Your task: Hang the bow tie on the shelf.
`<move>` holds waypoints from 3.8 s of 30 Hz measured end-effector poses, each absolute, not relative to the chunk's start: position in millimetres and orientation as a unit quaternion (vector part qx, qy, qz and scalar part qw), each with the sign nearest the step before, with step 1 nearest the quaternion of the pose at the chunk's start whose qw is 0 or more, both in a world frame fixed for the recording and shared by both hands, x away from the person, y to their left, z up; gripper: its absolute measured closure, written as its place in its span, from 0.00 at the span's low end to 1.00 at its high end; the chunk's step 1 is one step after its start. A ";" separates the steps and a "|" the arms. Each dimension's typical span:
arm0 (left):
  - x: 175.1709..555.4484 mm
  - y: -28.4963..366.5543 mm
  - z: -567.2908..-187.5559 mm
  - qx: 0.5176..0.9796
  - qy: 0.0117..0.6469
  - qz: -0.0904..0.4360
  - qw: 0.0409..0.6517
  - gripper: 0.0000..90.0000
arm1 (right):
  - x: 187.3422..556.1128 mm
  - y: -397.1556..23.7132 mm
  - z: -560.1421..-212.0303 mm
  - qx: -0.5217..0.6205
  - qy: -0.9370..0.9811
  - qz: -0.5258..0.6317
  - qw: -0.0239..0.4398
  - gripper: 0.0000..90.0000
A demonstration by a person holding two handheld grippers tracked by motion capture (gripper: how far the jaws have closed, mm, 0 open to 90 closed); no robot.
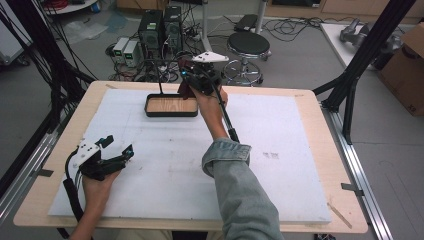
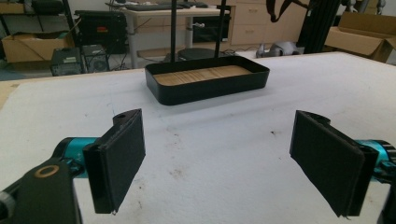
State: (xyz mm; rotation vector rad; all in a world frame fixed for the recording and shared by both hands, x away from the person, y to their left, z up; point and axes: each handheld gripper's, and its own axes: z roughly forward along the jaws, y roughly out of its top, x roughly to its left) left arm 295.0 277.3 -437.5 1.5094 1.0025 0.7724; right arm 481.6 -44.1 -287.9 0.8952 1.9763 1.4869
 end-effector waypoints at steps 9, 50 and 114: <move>294.6 278.0 -437.7 0.639 0.423 0.325 0.554 0.20 | 495.3 -45.2 -285.4 0.340 0.726 0.537 0.261 0.87; 294.4 278.2 -437.7 0.639 0.423 0.324 0.555 0.20 | 515.4 -77.8 -303.2 0.400 0.733 0.479 0.271 0.87; 294.5 276.5 -437.8 0.641 0.423 0.327 0.551 0.20 | 469.2 -128.0 -258.1 0.370 0.701 0.537 0.288 0.47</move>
